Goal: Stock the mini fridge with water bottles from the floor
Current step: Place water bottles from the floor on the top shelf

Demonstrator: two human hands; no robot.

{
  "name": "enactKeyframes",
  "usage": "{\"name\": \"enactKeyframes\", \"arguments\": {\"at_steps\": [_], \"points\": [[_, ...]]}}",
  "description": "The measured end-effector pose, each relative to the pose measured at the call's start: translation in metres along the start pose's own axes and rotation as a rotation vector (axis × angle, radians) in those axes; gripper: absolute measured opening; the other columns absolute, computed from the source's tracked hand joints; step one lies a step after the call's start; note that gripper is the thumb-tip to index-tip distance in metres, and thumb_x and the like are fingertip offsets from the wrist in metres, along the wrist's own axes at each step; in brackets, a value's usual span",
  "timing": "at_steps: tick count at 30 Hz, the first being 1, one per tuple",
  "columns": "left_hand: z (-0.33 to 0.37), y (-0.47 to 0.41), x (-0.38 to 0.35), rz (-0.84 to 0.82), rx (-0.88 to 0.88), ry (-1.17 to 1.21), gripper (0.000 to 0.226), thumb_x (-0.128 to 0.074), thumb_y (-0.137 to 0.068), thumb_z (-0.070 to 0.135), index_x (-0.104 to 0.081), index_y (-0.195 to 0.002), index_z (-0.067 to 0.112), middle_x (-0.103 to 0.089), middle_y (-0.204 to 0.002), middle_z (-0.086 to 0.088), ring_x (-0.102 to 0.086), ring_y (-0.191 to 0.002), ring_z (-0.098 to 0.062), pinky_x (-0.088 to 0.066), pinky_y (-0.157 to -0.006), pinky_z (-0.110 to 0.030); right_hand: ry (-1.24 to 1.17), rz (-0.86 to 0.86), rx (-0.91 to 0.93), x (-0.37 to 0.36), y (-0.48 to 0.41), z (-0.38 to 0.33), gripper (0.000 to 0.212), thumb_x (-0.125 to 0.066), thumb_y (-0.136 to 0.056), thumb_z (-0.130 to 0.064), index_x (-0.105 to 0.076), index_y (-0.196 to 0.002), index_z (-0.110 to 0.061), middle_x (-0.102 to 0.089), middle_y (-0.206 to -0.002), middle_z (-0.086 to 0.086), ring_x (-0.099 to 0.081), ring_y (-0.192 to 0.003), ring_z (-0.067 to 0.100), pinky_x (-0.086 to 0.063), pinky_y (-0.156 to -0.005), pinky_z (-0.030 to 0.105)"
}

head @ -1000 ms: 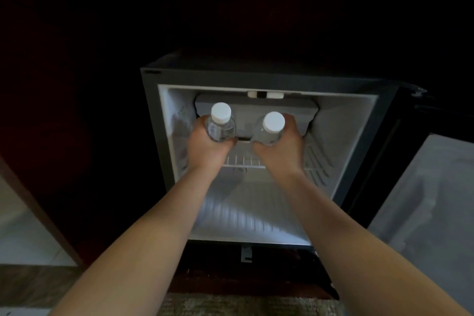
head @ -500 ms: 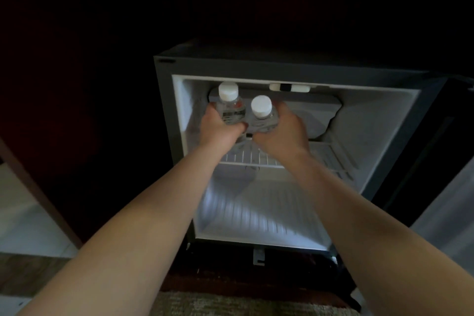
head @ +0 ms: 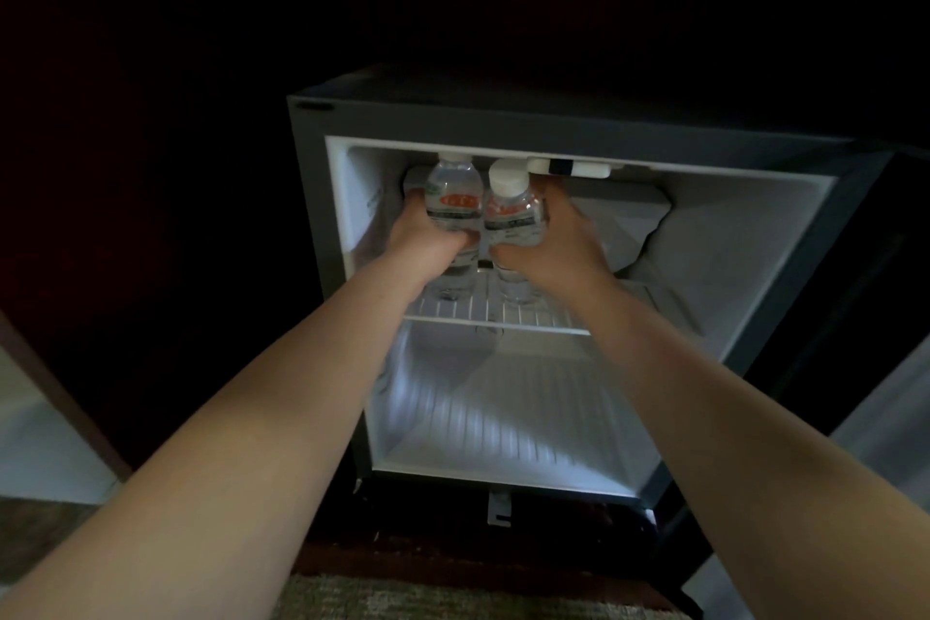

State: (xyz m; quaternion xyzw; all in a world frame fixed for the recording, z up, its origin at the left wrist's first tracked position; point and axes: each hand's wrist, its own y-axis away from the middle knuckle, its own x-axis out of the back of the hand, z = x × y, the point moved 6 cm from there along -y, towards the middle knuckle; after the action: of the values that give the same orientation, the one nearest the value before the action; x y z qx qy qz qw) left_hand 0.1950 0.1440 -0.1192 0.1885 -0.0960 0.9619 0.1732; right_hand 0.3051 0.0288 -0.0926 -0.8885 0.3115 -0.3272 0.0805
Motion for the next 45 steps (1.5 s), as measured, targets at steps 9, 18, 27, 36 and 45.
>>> {"name": "enactKeyframes", "arguments": {"at_steps": [9,18,27,36,45], "points": [[-0.003,0.001,-0.003,-0.053,-0.017,0.028,0.02,-0.073,-0.079,0.024,-0.062,-0.094,0.026,-0.068,-0.099,0.001,-0.064,-0.095,-0.017,-0.052,-0.09,-0.041,-0.049,-0.095,-0.061,-0.007,-0.021,0.009,0.04,-0.076,-0.077,-0.024,-0.049,-0.106,-0.028,-0.056,-0.093,-0.014,-0.055,-0.093,0.009,-0.042,-0.075,0.023],[-0.015,-0.001,-0.009,-0.036,0.035,-0.009,0.039,-0.076,-0.076,0.017,-0.059,-0.11,0.01,-0.067,-0.11,-0.01,-0.063,-0.102,-0.026,-0.051,-0.093,-0.042,-0.041,-0.059,-0.084,-0.016,-0.044,0.026,0.046,-0.067,-0.084,-0.043,-0.049,-0.123,-0.025,-0.059,-0.109,-0.008,-0.053,-0.097,0.011,-0.043,-0.08,0.028],[-0.016,-0.009,0.003,0.093,0.026,-0.084,0.019,-0.068,-0.082,0.028,-0.064,-0.098,0.018,-0.069,-0.09,-0.003,-0.067,-0.083,-0.02,-0.057,-0.079,-0.039,-0.053,-0.011,-0.035,-0.027,-0.051,0.015,0.048,-0.067,-0.085,-0.041,-0.051,-0.124,-0.019,-0.06,-0.109,-0.005,-0.056,-0.098,0.012,-0.04,-0.069,0.02],[-0.027,-0.004,0.004,0.03,0.045,-0.015,0.039,-0.07,-0.074,0.032,-0.062,-0.109,0.019,-0.068,-0.102,-0.002,-0.065,-0.094,-0.021,-0.054,-0.087,-0.042,-0.231,0.06,-0.133,-0.042,-0.04,0.027,0.059,-0.069,-0.084,-0.038,-0.041,-0.131,-0.017,-0.056,-0.107,-0.007,-0.051,-0.094,0.009,-0.039,-0.076,0.024],[-0.035,0.02,0.001,0.153,0.044,-0.091,0.038,-0.049,-0.082,0.034,-0.053,-0.118,0.024,-0.062,-0.112,0.002,-0.059,-0.103,-0.022,-0.051,-0.09,-0.039,-0.113,-0.03,-0.143,-0.064,-0.02,0.045,0.06,-0.074,-0.081,-0.024,-0.041,-0.131,-0.019,-0.062,-0.121,0.003,-0.061,-0.107,0.022,-0.047,-0.077,0.027]]}}
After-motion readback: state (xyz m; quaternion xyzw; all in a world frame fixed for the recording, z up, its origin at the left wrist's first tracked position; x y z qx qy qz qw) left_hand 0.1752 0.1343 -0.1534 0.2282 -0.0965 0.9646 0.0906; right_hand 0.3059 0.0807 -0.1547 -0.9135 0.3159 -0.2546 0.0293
